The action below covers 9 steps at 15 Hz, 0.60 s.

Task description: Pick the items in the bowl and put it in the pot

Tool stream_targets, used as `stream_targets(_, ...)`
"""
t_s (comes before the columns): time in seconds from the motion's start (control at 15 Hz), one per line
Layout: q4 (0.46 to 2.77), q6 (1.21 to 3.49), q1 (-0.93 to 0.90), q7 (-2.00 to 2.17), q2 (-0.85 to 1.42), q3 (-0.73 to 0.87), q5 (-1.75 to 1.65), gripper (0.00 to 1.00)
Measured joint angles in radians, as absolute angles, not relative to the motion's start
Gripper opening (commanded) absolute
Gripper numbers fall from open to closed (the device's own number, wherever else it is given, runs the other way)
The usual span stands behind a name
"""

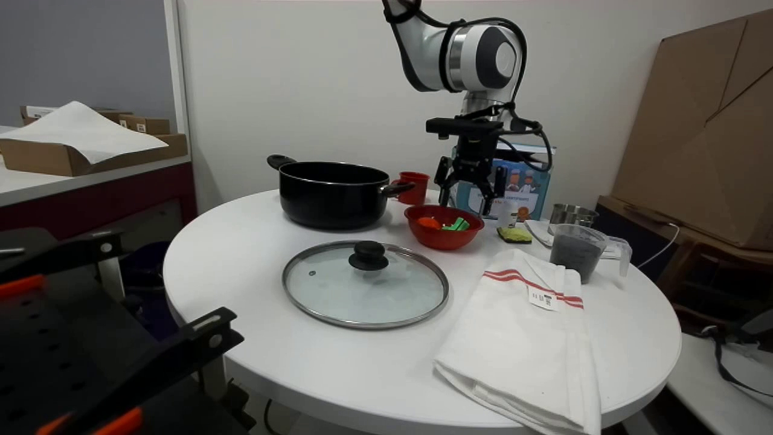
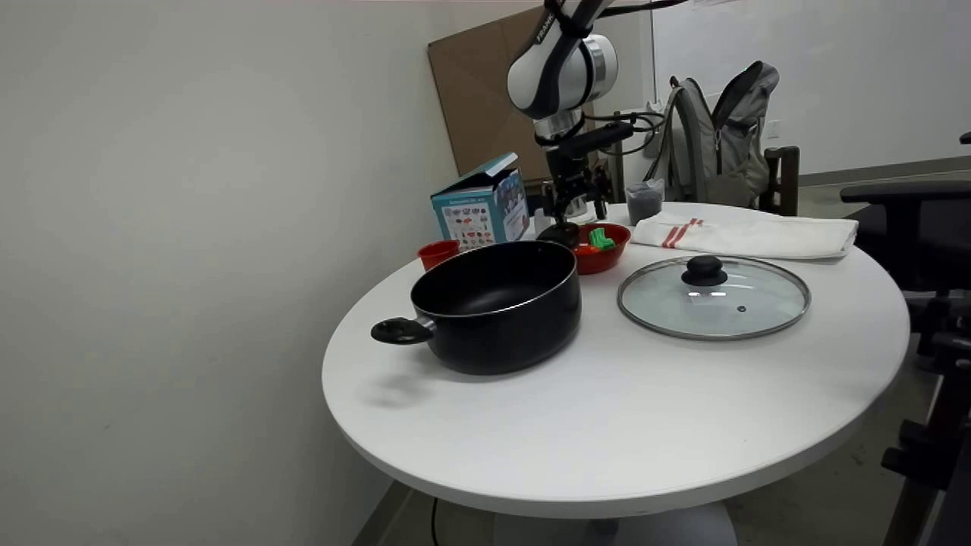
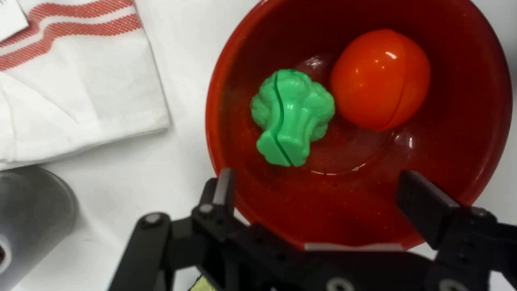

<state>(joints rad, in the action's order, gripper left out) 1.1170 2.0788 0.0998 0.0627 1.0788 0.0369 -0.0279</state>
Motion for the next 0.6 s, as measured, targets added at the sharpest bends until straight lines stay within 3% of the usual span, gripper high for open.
stream_targets(0.47,1.123,2.021,0.103,0.06,1.082,0.033,-0.028,0.97)
stream_targets(0.53,1.123,2.011,0.103,0.06,1.082,0.032,-0.028,0.74)
stream_targets(0.6,1.123,2.003,0.102,0.06,1.083,0.031,-0.028,0.73)
